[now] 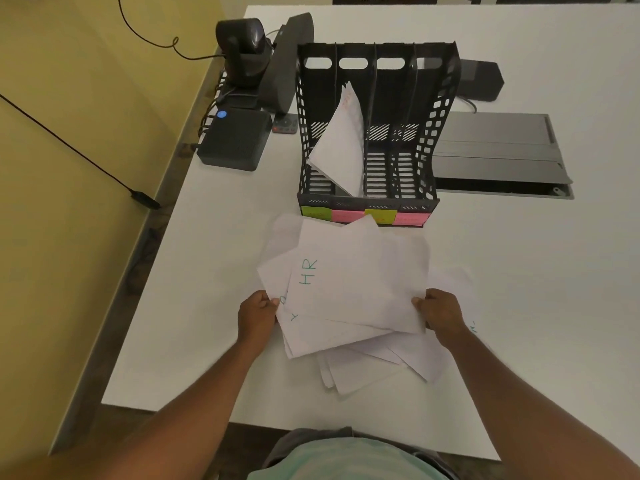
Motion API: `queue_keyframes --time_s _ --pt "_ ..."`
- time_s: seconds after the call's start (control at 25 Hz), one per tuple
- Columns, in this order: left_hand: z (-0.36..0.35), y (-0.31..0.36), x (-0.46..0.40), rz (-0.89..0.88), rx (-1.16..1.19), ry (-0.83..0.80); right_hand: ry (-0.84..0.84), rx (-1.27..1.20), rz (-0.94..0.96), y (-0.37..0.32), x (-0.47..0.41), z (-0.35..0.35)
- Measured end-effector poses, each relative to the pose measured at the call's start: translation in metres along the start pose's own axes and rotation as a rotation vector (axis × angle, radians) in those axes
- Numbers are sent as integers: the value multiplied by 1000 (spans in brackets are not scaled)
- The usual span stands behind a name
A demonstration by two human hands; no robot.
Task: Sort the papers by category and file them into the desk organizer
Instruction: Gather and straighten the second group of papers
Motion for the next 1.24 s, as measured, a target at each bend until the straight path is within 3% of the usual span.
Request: queue_keyframes --time_s 0.08,0.28,0.48,0.6,0.76,0.84,0.92,1.0,1.12,1.24 --pt "2 14 -7 -50 -55 -14 -16 -22 -17 5 1 4" --pt "10 62 -35 -207 -460 -197 75 -37 -1 19 5 28" --pt "-3 97 -53 -186 -330 -280 -164 -189 -136 33 12 14" --pt "-22 112 -51 -201 -276 -339 -147 -264 -205 43 15 -11" --pt "-43 110 -47 -201 -448 -426 -125 -267 -282 48 29 -30" --pt "-46 113 -47 -235 -511 -380 -21 83 -178 29 33 -25" --pt "-46 123 -46 -287 -507 -425 90 454 129 -5 33 -19" --pt "-51 138 -42 -332 -505 -544 -17 483 391 -50 36 -25" --pt "-64 163 -36 -392 -438 -628 -280 484 390 -87 25 -36" --pt "-55 180 -40 -500 -267 -307 -219 149 310 -79 7 -23"
Point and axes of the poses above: each hand's wrist, its own x-axis away from the middle knuckle, its own z-axis out of the back of the hand, y = z × x, the point moved 3 cm from there along -x, towards the middle knuckle, and after that the axes turned 11 degrees about -y, right-handed, at the moved point
